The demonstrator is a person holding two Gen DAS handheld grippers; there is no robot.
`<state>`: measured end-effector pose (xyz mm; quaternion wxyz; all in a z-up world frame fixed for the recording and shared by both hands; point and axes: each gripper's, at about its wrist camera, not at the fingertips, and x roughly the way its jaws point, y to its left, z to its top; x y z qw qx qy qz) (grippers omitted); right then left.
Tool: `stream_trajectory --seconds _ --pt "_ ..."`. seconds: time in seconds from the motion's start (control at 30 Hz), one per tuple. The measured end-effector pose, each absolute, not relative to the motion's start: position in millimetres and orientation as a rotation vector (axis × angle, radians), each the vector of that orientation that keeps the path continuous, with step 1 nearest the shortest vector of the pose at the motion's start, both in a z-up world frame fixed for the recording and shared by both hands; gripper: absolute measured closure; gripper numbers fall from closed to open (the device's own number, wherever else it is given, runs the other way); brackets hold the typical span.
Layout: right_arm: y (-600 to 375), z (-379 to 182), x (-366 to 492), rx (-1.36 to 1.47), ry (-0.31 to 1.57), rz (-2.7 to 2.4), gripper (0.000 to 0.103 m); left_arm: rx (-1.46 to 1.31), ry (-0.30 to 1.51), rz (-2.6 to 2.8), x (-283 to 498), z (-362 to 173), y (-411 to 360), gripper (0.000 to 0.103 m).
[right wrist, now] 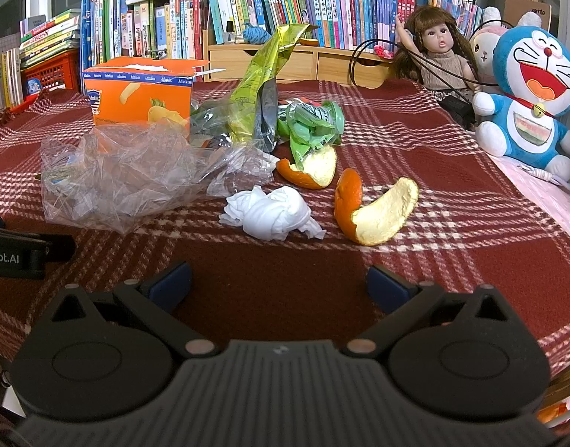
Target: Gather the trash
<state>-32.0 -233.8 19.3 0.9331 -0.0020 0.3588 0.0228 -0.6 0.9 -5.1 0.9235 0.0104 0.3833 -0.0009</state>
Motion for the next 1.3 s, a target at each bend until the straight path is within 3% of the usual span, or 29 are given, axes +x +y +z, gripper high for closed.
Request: stream_trajectory --seconds 1.07,1.3 --pt "-236.4 18.7 -37.9 0.001 0.652 0.062 0.000 -0.047 0.686 0.024 -14.2 -1.6 1.4 0.000" --pt "-250.4 34.8 -65.5 -0.039 0.512 0.114 0.000 -0.110 0.589 -0.085 -30.1 16.4 -2.8 0.000"
